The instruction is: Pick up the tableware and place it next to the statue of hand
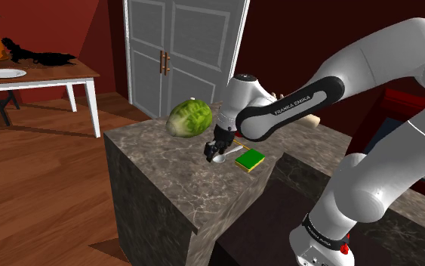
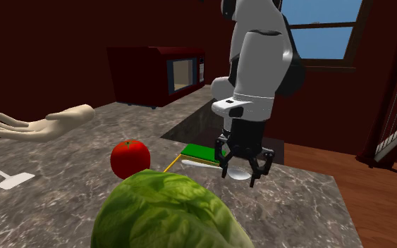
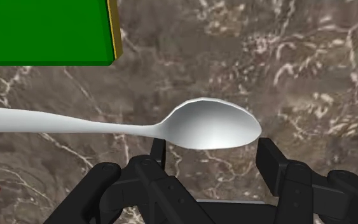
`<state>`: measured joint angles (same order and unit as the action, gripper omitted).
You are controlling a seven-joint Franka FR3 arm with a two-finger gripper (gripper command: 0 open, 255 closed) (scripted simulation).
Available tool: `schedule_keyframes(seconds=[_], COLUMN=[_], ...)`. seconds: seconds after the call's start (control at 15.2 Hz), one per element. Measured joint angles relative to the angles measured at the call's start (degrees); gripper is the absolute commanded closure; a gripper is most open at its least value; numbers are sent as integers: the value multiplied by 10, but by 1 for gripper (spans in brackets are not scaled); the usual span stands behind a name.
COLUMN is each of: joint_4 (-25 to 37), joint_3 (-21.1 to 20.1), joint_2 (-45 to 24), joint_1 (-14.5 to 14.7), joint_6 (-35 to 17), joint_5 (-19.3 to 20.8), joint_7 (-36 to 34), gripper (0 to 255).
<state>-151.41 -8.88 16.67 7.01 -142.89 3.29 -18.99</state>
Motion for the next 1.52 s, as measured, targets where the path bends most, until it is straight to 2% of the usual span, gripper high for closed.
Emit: schedule_keyframes(seconds=[1.52], joint_4=[110], joint_3=[12], joint_2=[92], joint_1=[10], joint_6=[201], joint_5=[-20], joint_7=[25], gripper=[255])
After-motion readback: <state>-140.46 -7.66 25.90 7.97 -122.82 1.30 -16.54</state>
